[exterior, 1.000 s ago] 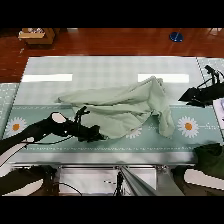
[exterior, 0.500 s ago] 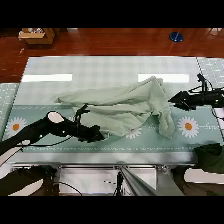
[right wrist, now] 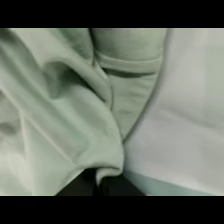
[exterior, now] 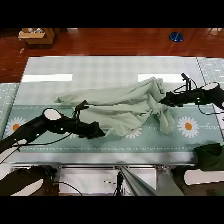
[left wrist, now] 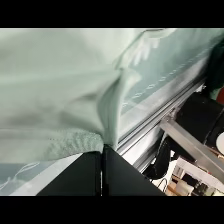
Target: Fold the shirts.
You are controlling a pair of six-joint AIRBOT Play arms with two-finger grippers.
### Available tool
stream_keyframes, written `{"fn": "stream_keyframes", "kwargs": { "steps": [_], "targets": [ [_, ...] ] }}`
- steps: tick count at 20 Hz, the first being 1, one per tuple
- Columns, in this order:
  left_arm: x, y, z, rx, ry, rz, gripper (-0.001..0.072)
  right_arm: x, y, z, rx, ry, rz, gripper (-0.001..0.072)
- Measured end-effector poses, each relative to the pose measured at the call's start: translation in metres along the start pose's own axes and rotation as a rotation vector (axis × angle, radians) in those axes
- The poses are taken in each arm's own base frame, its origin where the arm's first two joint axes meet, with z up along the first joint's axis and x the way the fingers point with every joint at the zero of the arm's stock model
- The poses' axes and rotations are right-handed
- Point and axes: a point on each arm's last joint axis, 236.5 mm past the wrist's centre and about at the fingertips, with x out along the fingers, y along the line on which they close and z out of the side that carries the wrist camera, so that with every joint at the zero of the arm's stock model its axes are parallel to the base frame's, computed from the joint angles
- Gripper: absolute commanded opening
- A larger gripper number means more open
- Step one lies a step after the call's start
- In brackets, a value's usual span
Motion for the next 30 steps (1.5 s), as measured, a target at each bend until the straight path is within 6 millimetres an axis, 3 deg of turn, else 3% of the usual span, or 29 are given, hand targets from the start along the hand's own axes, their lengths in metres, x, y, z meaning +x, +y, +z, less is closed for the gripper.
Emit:
{"fn": "stream_keyframes", "kwargs": {
  "steps": [3, 6, 8, 11, 13, 15, 18, 20, 22, 26, 30],
  "targets": [
    [-0.042, -0.045, 0.037, 0.115, -0.149, -0.067, 0.0020, -0.044, 0.034, 0.028, -0.096, -0.092, 0.019, 0.0029],
    [-0.130, -0.117, 0.080, 0.286, -0.409, -0.146, 0.0020, -0.120, 0.091, 0.056, -0.234, -0.244, 0.032, 0.0029],
    [-0.201, -0.166, 0.091, 0.411, -0.592, -0.179, 0.0020, -0.180, 0.137, 0.068, -0.330, -0.388, 0.019, 0.0029],
    [-0.308, -0.232, 0.081, 0.609, -0.873, -0.155, 0.0020, -0.272, 0.211, 0.063, -0.474, -0.615, -0.004, 0.0029],
    [-0.360, -0.266, 0.060, 0.732, -1.007, -0.094, 0.0020, -0.329, 0.256, 0.049, -0.546, -0.760, -0.020, 0.0029],
    [-0.398, -0.298, 0.031, 0.841, -1.110, -0.045, 0.0020, -0.379, 0.295, 0.030, -0.603, -0.892, -0.039, 0.0028],
    [-0.425, -0.332, -0.012, 0.952, -1.175, 0.015, 0.0020, -0.442, 0.340, -0.004, -0.659, -1.061, -0.073, 0.0028],
    [-0.427, -0.348, -0.043, 0.995, -1.165, 0.041, 0.0020, -0.476, 0.363, -0.028, -0.685, -1.153, -0.096, 0.0028],
    [-0.423, -0.354, -0.069, 1.007, -1.139, 0.074, 0.0020, -0.497, 0.377, -0.052, -0.703, -1.196, -0.129, 0.0028],
    [-0.415, -0.343, -0.115, 0.972, -1.090, 0.226, 0.0020, -0.508, 0.374, -0.097, -0.690, -1.161, -0.243, 0.0028],
    [-0.413, -0.310, -0.133, 0.869, -1.056, 0.381, 0.0020, -0.483, 0.341, -0.127, -0.609, -0.986, -0.343, 0.0028]
  ]
}}
